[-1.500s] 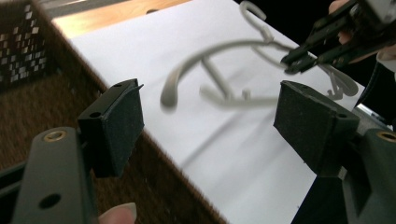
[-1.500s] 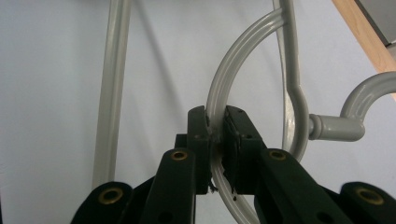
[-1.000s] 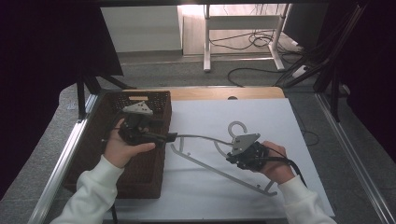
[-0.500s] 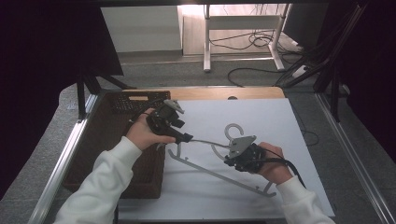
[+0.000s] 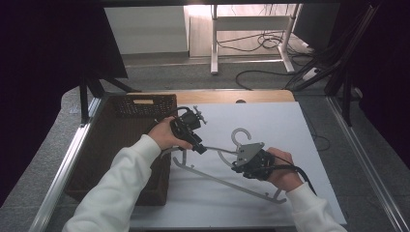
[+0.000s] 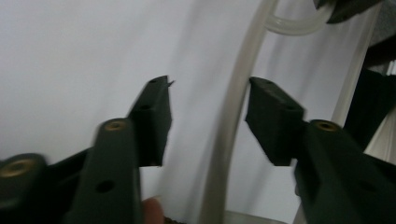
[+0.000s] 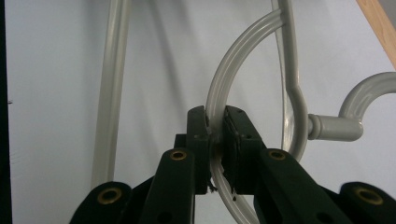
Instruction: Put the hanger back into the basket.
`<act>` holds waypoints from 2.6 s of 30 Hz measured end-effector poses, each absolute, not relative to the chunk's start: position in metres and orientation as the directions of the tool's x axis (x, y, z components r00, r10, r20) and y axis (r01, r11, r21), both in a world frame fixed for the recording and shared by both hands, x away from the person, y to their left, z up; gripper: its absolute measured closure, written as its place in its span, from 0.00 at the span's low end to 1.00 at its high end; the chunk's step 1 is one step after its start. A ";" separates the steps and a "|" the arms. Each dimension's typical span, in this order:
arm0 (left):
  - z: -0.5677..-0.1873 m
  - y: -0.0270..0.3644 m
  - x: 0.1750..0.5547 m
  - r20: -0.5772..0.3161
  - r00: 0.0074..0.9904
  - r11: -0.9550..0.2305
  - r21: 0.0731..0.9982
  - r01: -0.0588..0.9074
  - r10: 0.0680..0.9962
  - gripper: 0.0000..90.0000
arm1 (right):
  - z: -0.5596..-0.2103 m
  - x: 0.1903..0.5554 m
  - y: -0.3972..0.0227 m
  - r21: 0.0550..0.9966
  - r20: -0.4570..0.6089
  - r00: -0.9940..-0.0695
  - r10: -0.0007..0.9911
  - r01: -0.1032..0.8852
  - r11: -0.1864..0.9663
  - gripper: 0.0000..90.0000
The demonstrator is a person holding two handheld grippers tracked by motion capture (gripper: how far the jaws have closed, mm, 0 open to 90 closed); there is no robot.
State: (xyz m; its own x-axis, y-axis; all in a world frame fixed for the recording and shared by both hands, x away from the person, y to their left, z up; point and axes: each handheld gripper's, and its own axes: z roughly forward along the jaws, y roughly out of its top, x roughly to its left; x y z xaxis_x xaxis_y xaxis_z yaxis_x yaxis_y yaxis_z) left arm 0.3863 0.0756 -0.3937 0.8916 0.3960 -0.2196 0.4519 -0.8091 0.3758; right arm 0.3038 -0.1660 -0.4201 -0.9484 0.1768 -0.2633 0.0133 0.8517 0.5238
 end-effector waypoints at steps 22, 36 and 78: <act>-0.379 0.091 0.376 -0.262 0.921 -0.774 0.504 0.384 0.287 0.90 | -0.410 0.304 -0.175 0.586 -0.263 -0.933 0.247 0.049 0.809 0.73; -0.345 0.136 0.368 -0.227 0.906 -0.632 0.655 0.414 0.358 0.90 | -0.372 0.287 -0.224 0.793 -0.176 -0.886 0.429 0.131 0.595 0.54; -0.326 0.269 0.312 -0.138 0.707 -0.347 0.796 0.496 0.694 0.90 | -0.436 0.293 -0.233 0.686 -0.091 -0.880 0.466 0.284 0.670 0.54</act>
State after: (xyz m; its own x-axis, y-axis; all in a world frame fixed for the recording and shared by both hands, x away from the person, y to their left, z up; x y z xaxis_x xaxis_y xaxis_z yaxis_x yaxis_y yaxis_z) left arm 0.3121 0.2691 -0.3256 0.7070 0.6936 -0.1377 0.4956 -0.3471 0.7962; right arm 0.2931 -0.2335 -0.4358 -0.8804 0.4655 -0.0906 0.2839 0.6703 0.6856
